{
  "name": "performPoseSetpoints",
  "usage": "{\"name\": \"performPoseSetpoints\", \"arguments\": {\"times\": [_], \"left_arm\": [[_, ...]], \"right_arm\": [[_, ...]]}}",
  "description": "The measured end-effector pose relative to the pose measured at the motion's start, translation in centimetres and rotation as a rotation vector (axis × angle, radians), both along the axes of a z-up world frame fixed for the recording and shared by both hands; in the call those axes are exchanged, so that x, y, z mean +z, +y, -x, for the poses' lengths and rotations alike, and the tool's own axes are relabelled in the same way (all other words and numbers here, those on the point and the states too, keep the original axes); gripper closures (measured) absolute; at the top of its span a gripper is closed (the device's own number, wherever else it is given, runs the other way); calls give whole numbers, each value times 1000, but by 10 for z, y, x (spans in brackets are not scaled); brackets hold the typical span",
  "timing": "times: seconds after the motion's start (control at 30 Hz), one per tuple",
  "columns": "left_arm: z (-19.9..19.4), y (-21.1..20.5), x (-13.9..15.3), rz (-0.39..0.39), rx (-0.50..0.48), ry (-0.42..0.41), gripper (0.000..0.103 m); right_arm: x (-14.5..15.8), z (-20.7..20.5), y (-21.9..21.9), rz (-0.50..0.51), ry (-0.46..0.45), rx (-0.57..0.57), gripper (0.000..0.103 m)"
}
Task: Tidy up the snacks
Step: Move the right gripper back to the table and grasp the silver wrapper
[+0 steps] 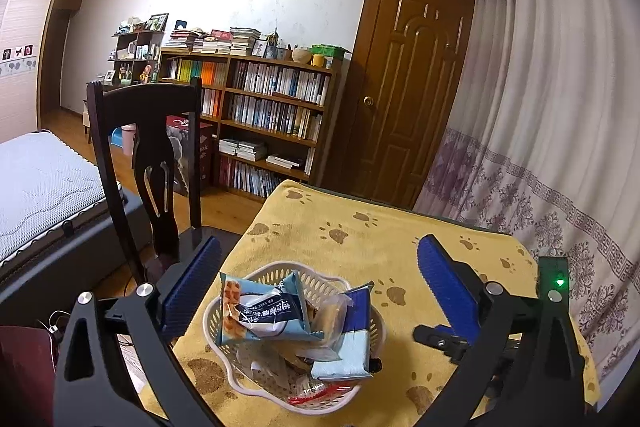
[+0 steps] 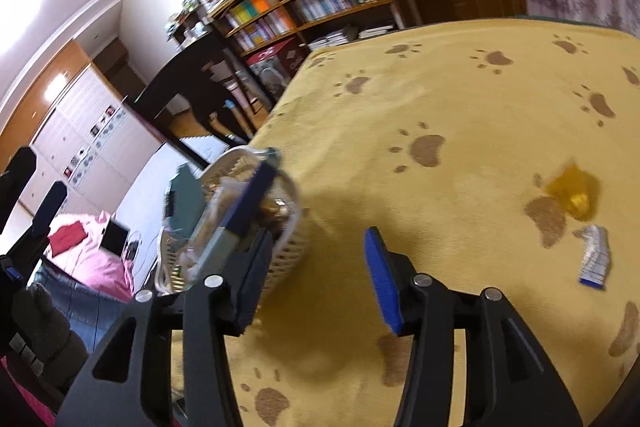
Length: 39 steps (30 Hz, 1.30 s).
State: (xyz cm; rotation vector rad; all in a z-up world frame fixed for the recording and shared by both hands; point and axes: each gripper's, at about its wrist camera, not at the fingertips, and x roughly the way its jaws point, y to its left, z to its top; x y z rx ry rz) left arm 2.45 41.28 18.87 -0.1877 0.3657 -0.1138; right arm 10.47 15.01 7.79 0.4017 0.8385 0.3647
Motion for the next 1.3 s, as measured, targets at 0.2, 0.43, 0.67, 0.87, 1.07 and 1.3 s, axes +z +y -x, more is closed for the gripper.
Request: {"name": "performPoseSetpoints", "arguments": {"times": [0.2, 0.43, 0.67, 0.87, 1.07, 1.3], "left_arm": [[-2, -8, -3, -11, -16, 13, 3], [-2, -17, -8, -32, -39, 22, 3], [-5, -29, -12, -54, -61, 37, 3], [-5, -36, -14, -69, -76, 44, 3], [-6, -38, -15, -72, -79, 47, 3], [-6, -40, -16, -74, -83, 53, 3]], "right_arm": [[-14, 4, -47, -8, 24, -95, 49], [-24, 8, -112, -50, 55, -200, 49], [-37, 9, -164, -72, 95, -289, 49], [-55, 4, -174, 28, 134, -315, 49], [-67, -2, -167, 137, 134, -315, 57], [-71, -6, -159, 182, 126, -305, 59]]}}
